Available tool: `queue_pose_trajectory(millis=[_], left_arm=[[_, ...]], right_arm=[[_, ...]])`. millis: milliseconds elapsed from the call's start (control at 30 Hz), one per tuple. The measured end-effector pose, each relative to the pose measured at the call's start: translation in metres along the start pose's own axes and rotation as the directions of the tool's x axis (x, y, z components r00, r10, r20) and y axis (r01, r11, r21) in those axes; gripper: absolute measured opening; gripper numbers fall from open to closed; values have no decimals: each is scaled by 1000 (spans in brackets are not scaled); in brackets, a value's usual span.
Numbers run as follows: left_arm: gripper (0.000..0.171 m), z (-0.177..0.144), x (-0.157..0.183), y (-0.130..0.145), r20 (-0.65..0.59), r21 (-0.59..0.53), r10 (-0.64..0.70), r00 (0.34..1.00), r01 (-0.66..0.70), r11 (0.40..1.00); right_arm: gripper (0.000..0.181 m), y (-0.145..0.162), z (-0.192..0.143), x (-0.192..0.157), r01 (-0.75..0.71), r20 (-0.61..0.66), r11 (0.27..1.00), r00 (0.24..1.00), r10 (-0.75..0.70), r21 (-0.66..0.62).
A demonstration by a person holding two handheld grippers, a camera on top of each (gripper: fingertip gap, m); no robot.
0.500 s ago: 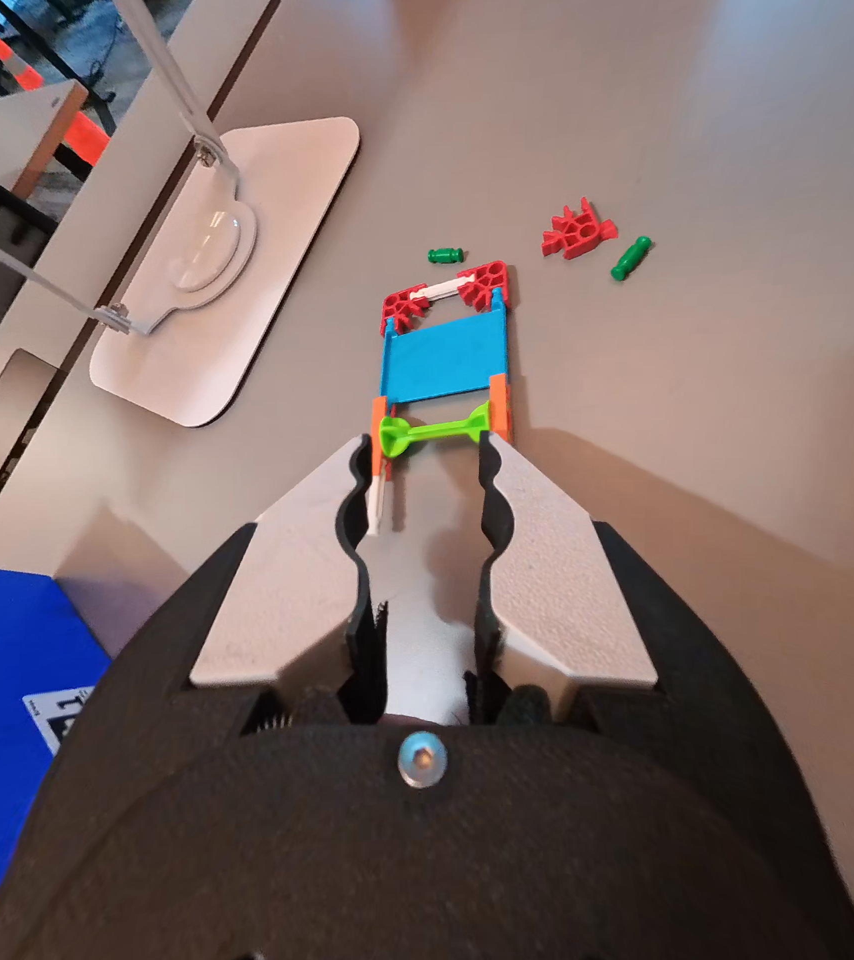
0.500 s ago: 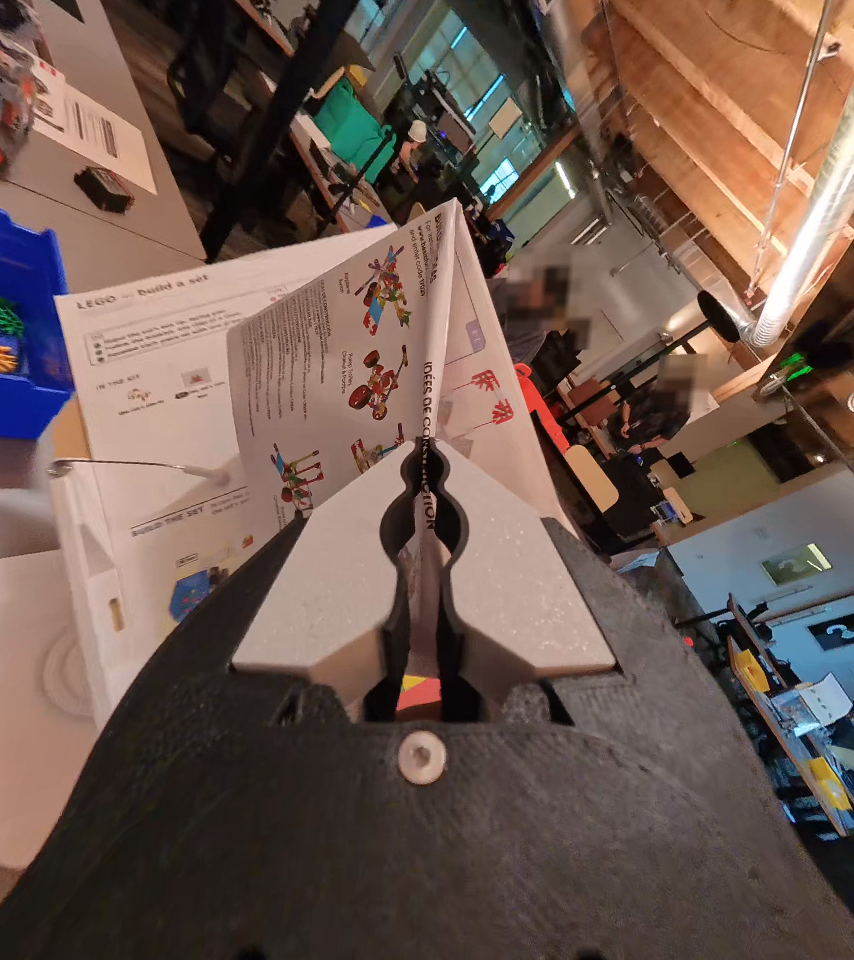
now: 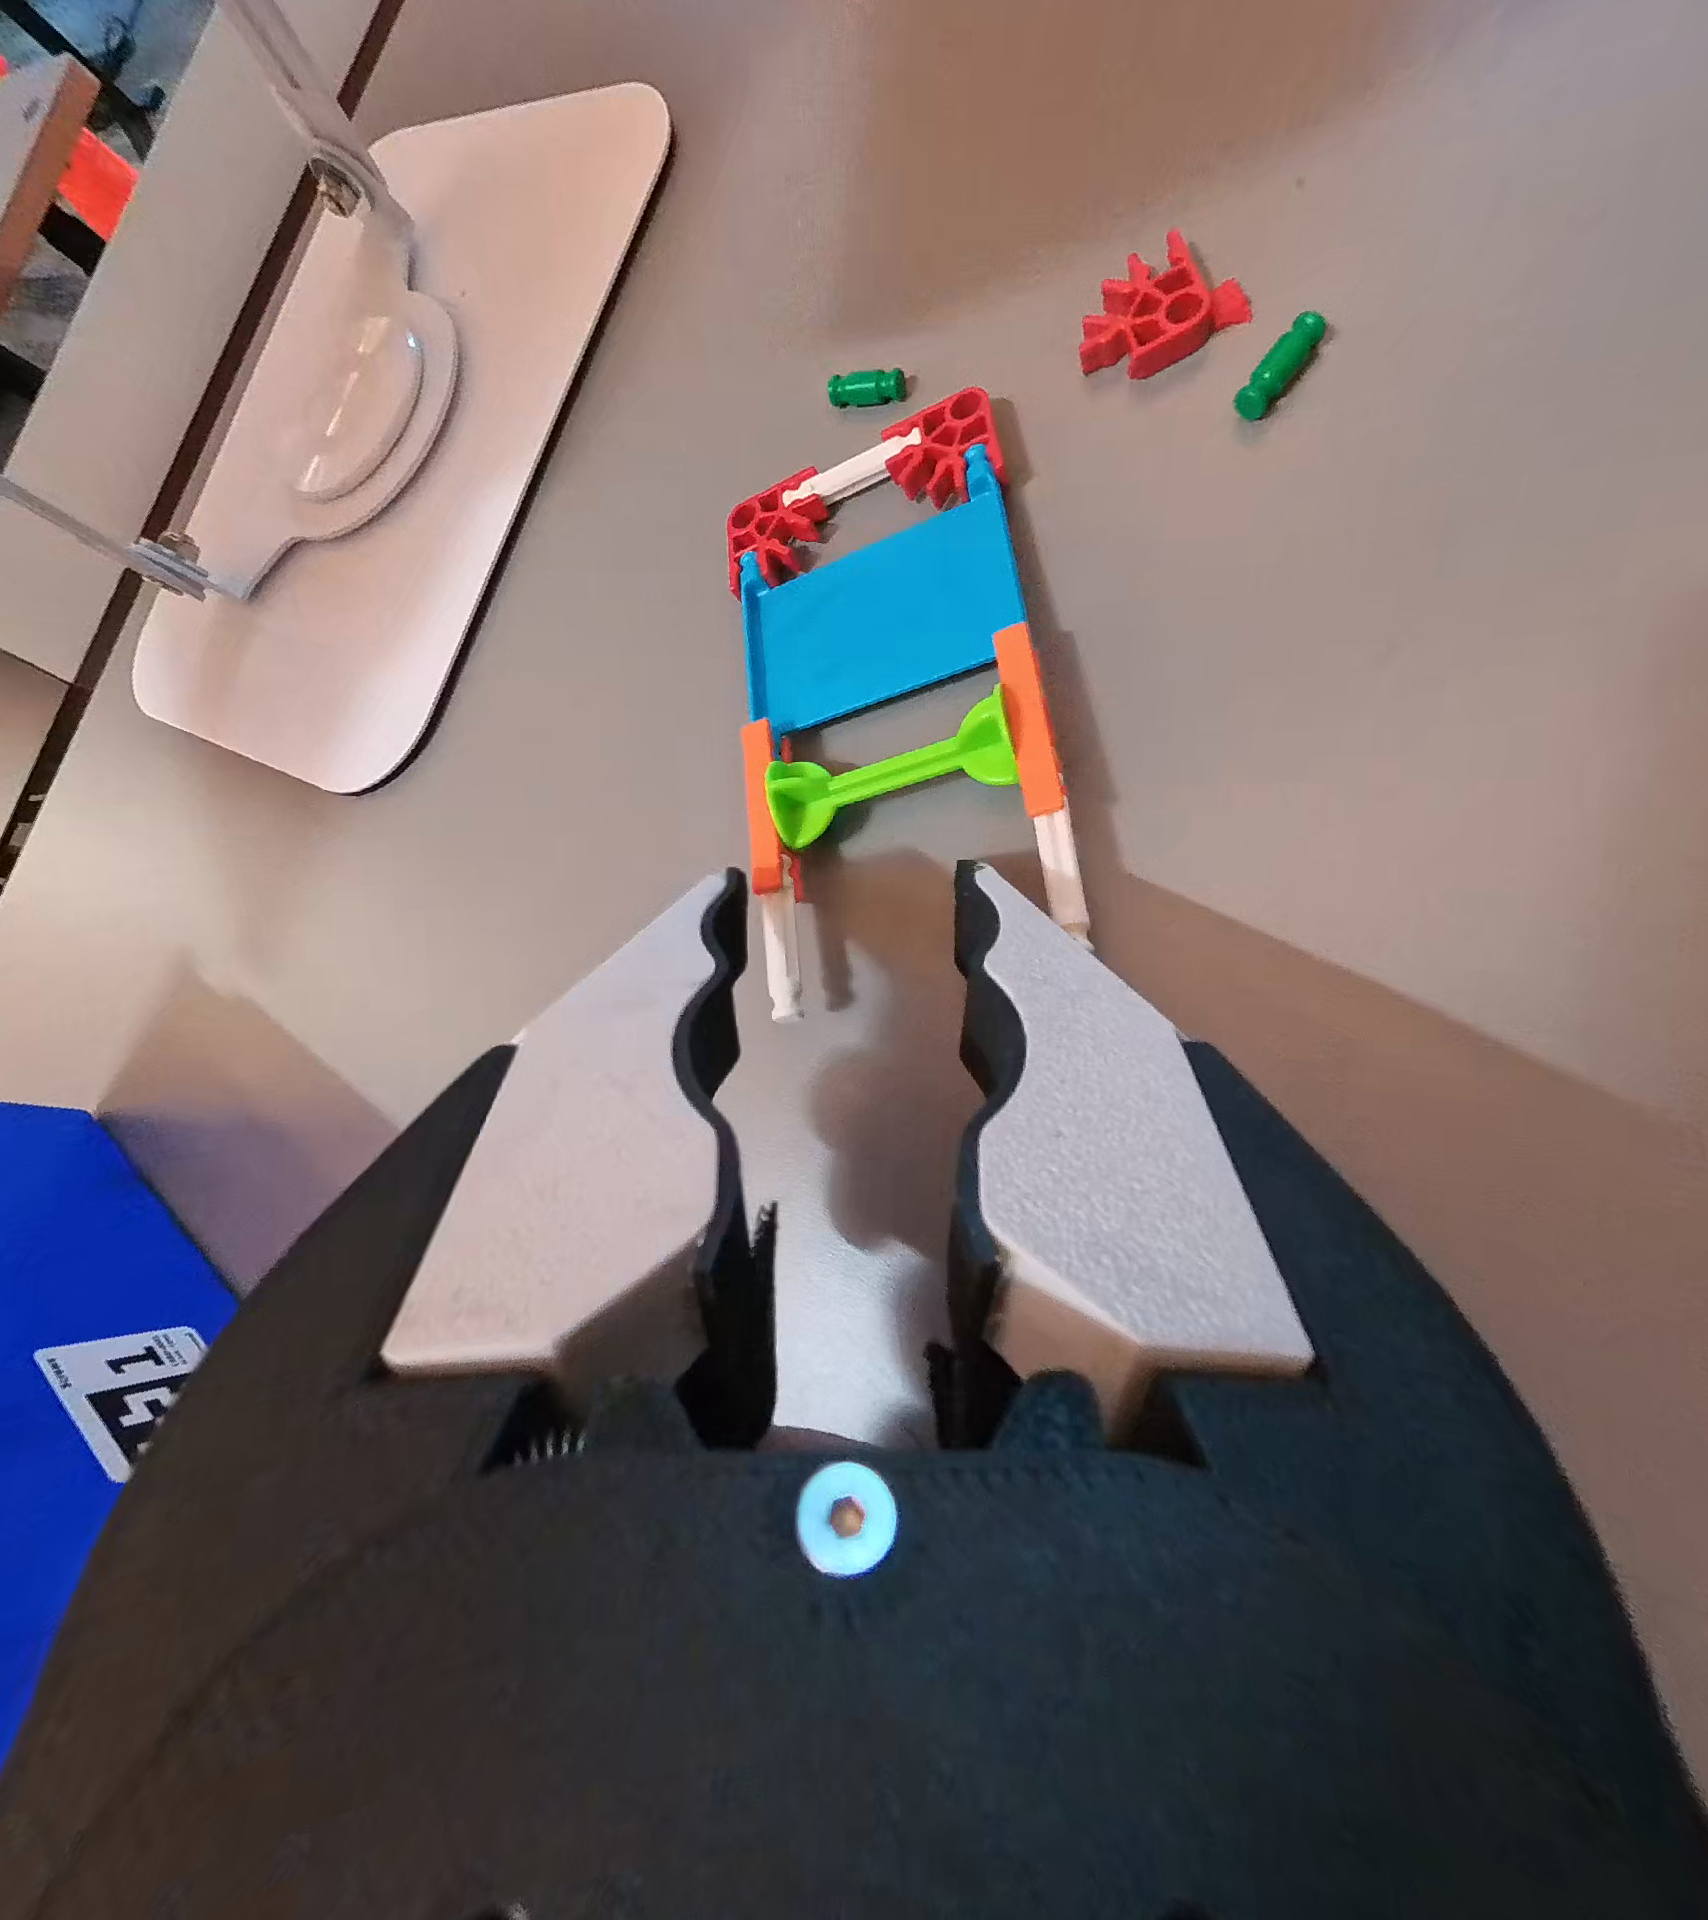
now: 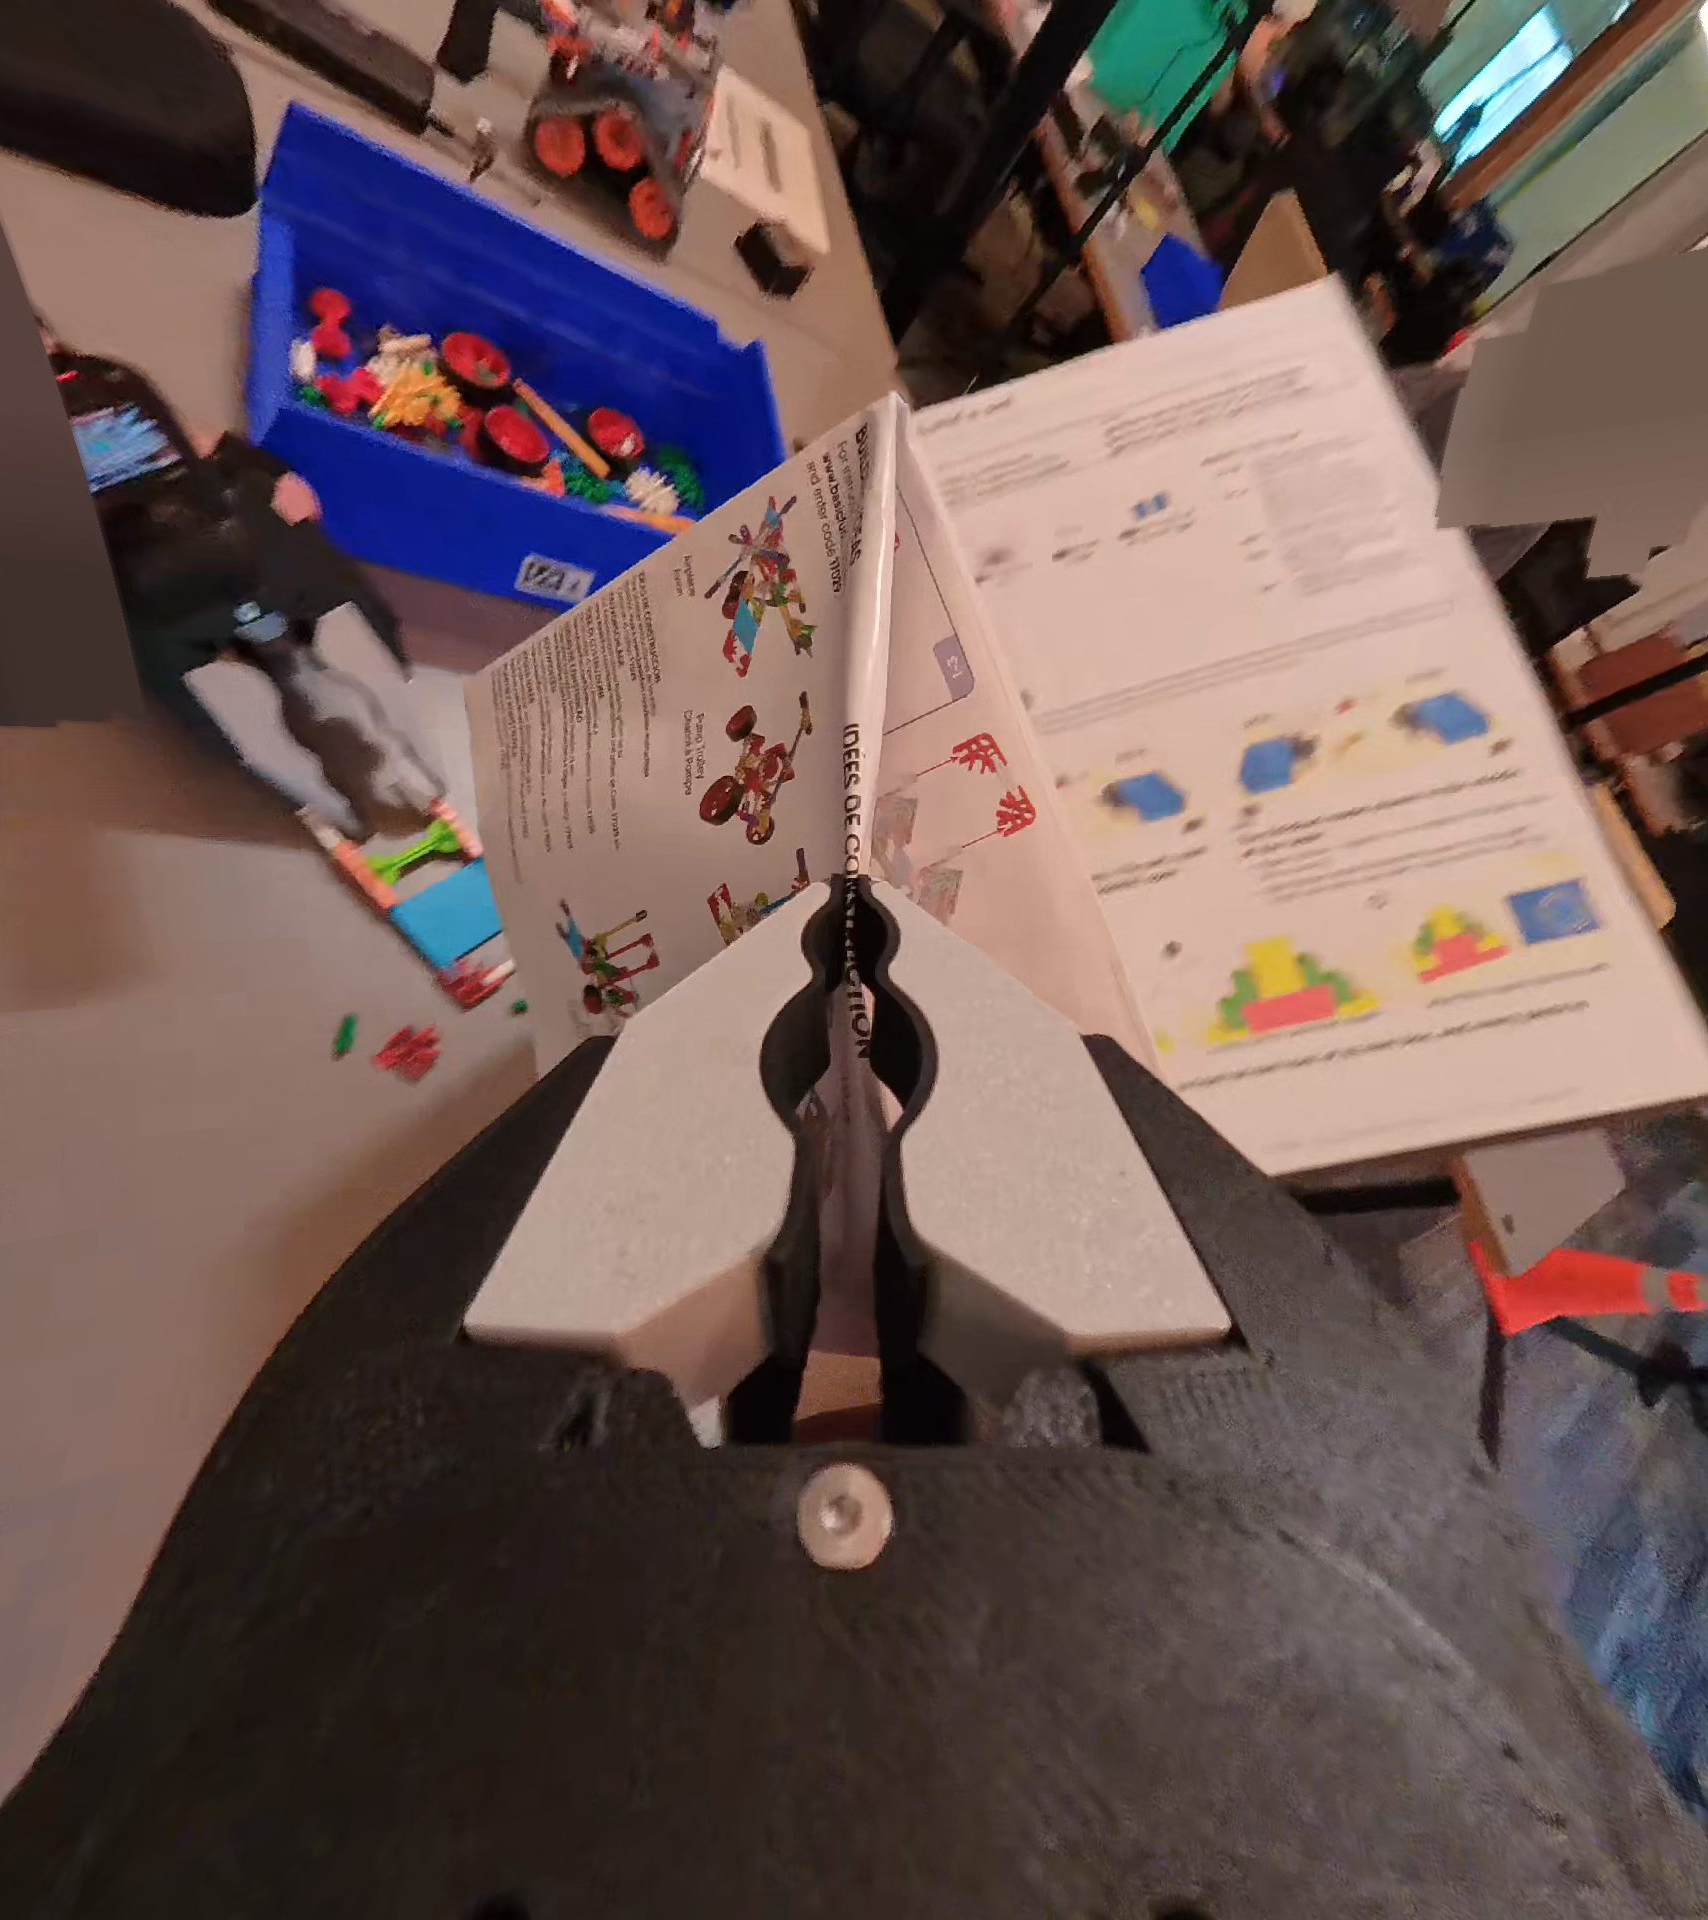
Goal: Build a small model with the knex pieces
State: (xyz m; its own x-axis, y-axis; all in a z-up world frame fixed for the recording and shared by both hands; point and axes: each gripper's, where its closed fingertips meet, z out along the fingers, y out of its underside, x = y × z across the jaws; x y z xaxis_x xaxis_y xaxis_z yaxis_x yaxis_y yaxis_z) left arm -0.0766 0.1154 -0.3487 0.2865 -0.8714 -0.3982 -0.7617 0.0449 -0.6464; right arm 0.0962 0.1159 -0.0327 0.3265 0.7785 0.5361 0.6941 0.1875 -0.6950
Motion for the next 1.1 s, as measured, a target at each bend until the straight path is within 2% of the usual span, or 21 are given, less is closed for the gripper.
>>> queue_pose_trajectory(millis=[100, 167, 233, 300, 367, 433, 500, 567, 633, 700, 767, 867, 967, 1100], left_arm=[[46, -3, -2, -4, -11, 20, -35, 999, 35, 999], [48, -14, -7, -16, -26, 83, -94, 995, 96, 992], [50, -35, -14, -43, -64, 221, -168, 984, 178, 959], [51, -60, -10, -78, -185, 368, -208, 961, 264, 892], [52, -73, 1, -104, -308, 426, -211, 928, 333, 841], [53, -67, 12, -117, -361, 399, -203, 910, 347, 849], [57, -53, 23, -121, -337, 365, -146, 930, 272, 890], [34, -47, 35, -131, -315, 387, -72, 946, 197, 901], [41, -38, 49, -135, -318, 350, -18, 948, 135, 927], [41, -32, 53, -144, -280, 380, 19, 960, 93, 920], [47, -25, 59, -142, -290, 360, 33, 957, 77, 930], [48, -13, 63, -129, -273, 317, 47, 961, 44, 947], [48, -7, 70, -123, -264, 299, 80, 961, 3, 954], [48, -5, 90, -130, -302, 309, 121, 946, -23, 951]], right_arm=[[0, 17, -17, -26, -43, -6, 998, 999, 42, -51], [0, 28, -22, -38, -65, -26, 994, 998, 63, -88], [0, 36, -21, -52, -89, -14, 990, 996, 88, -111], [0, 44, -17, -62, -110, 5, 985, 994, 112, -134], [0, 53, -10, -70, -147, 50, 977, 986, 156, -156], [0, 64, -4, -68, -166, 63, 970, 982, 179, -181], [0, 65, -7, -58, -176, 40, 970, 982, 185, -169], [0, 62, -17, -46, -176, -11, 973, 984, 176, -148], [0, 60, -29, -40, -139, -75, 976, 989, 128, -168], [0, 59, -40, -49, -101, -84, 974, 993, 85, -204], [0, 67, -45, -64, -110, -78, 961, 993, 93, -254], [0, 86, -42, -100, -199, 30, 944, 976, 214, -264], [0, 121, -34, -127, -253, 97, 910, 949, 299, -328], [0, 145, -23, -140, -353, 116, 877, 906, 408, -327]])
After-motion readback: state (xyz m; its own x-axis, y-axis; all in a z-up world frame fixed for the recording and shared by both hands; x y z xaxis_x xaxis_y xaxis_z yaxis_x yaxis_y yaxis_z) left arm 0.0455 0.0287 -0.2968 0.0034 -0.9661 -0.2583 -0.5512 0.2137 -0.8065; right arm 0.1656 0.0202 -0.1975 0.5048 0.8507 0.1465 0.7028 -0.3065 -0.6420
